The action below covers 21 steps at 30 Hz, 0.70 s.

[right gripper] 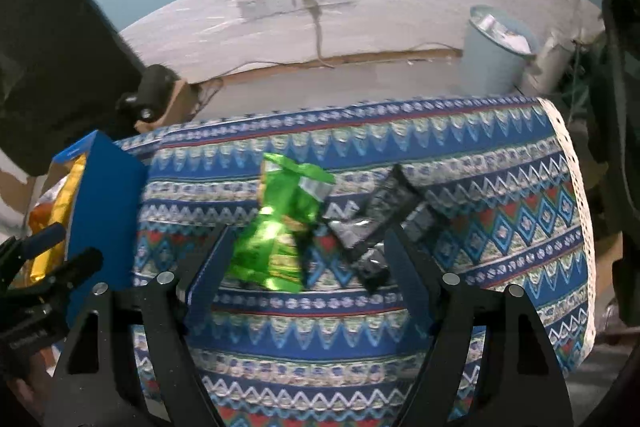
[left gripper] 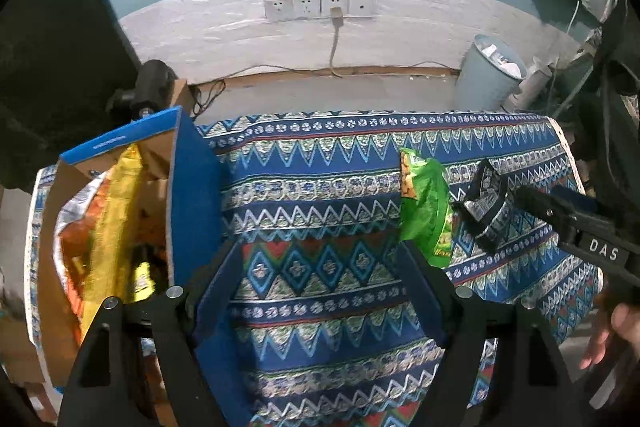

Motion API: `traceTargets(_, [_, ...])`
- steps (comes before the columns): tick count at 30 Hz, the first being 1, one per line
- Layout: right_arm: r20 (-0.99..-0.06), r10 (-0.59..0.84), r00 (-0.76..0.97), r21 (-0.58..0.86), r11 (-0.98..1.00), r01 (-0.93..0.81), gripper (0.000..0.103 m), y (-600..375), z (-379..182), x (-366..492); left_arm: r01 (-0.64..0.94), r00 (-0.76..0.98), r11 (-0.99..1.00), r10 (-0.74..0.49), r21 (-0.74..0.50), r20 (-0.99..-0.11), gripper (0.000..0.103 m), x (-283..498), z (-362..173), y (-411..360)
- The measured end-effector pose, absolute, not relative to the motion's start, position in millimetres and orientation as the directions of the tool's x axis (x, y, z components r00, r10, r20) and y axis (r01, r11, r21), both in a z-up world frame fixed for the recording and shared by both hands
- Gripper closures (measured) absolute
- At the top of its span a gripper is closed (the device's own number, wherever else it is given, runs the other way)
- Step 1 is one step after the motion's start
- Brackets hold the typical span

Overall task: Organize snacks
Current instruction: 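Move both tools back toward the green bag and black bag, then grasp the green chip bag with the left tool while the right grasps the black bag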

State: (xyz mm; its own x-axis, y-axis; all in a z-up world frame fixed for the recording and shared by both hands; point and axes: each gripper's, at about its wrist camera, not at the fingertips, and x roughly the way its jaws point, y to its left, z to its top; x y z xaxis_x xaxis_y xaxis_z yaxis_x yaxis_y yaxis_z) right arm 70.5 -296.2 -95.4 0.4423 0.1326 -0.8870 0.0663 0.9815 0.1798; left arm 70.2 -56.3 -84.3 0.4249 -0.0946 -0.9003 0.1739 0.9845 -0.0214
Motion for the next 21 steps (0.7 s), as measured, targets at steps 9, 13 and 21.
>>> traceTargets(9, [-0.913, 0.110, 0.392, 0.182, 0.972, 0.151, 0.026, -325, -127, 86, 0.163, 0.407, 0.987, -0.076, -0.009, -0.910, 0.023, 97, -112, -76])
traceTargets(13, [-0.925, 0.095, 0.368, 0.170, 0.970, 0.176, 0.026, -332, -143, 96, 0.171, 0.390, 0.985, -0.082, -0.015, -0.917, 0.023, 109, -126, -86])
traceTargets(21, [-0.947, 0.085, 0.311, 0.170, 0.952, 0.256, 0.026, -349, -182, 113, 0.179, 0.352, 0.984, -0.080, -0.017, -0.933, 0.023, 126, -151, -98])
